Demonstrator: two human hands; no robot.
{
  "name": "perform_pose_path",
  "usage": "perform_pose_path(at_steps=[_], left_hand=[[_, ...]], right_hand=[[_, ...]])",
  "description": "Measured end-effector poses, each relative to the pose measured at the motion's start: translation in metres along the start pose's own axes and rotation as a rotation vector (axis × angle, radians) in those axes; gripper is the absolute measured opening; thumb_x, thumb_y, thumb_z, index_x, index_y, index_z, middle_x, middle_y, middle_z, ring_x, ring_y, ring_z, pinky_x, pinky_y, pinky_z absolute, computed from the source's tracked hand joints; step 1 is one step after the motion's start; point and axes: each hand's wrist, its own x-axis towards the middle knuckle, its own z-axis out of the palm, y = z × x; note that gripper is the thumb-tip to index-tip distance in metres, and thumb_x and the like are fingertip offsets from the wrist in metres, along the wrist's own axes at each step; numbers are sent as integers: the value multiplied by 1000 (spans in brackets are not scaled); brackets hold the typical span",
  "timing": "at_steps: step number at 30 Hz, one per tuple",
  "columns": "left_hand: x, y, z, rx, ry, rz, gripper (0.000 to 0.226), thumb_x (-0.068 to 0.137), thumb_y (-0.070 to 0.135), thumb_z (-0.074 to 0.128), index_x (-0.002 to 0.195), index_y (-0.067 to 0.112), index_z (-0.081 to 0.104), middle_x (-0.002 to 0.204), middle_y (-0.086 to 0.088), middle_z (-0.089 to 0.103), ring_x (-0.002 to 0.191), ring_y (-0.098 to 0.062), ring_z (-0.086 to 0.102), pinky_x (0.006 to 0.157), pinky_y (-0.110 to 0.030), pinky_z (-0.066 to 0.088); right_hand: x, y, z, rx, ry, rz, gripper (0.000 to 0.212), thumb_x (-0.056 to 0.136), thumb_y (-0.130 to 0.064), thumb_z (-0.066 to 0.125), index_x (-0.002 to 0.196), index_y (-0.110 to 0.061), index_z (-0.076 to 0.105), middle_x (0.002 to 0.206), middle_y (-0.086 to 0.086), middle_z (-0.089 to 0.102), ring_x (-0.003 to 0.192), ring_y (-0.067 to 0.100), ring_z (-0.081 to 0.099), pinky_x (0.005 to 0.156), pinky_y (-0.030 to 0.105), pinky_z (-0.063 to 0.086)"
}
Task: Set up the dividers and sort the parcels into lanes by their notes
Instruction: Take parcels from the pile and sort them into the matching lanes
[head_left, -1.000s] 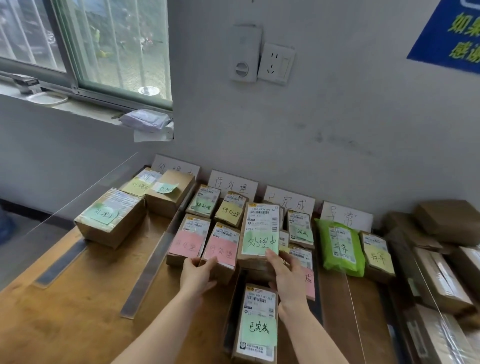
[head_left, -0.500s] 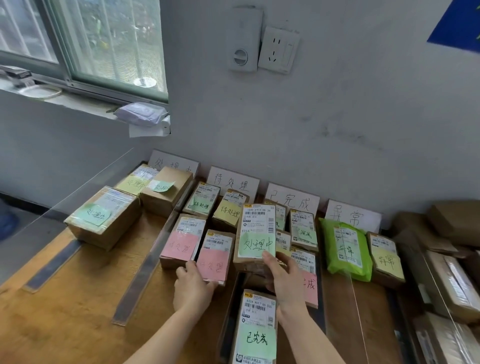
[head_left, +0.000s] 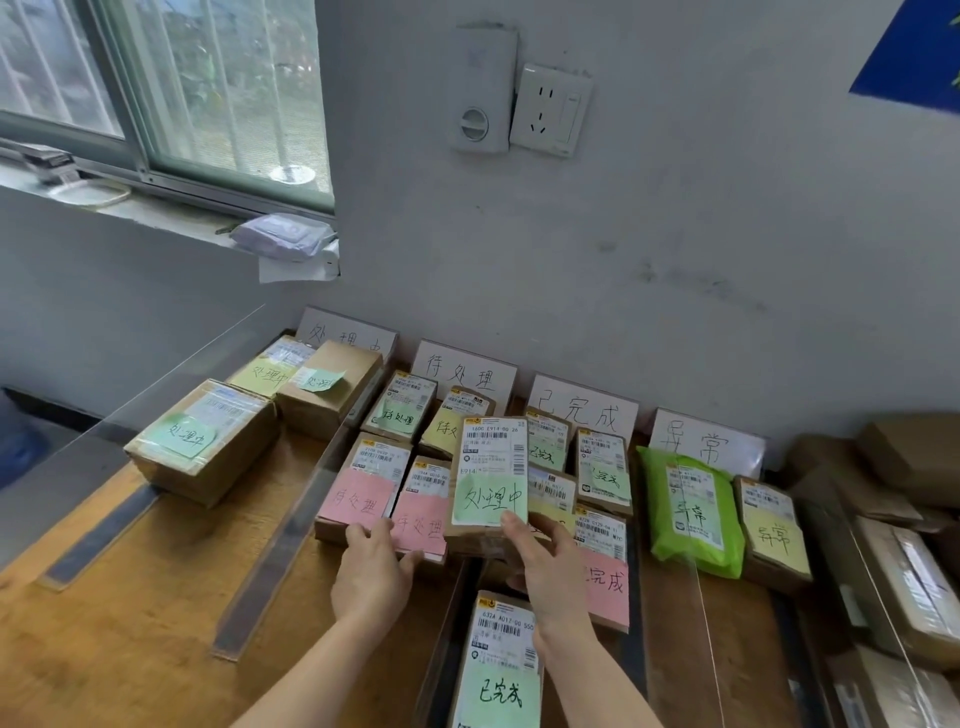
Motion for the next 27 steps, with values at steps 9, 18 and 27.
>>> perform_pose_path(at_steps=[9,18,27], left_hand=[[-18,22,-71,-867,-63,152,39,84,54,58,115,29,62,108,7,70,102,-15,65,69,-24,55],[-2,-13,-139,-859,51,111,37,91,30,68,127,32,60,109,5,71,103,-18,68,78,-37,62],[55,-84,-211,-734,58,109,40,97,27,59,137,22,55,119,0,64,104,-13,63,80,-28,58]], right_hand=[[-15,-14,38,10,-86,-59,39,84,-38,74,117,-26,59,110,-5,67,107,17,61,89,37,54],[-37,-31,114,-41,-206,-110,32,91,-39,66,120,-30,55,113,-9,63,105,8,56,80,26,51],[-41,-34,232,-102,-208,-27,24,92,-36,65,111,-22,59,108,-3,66,98,13,63,74,28,53]])
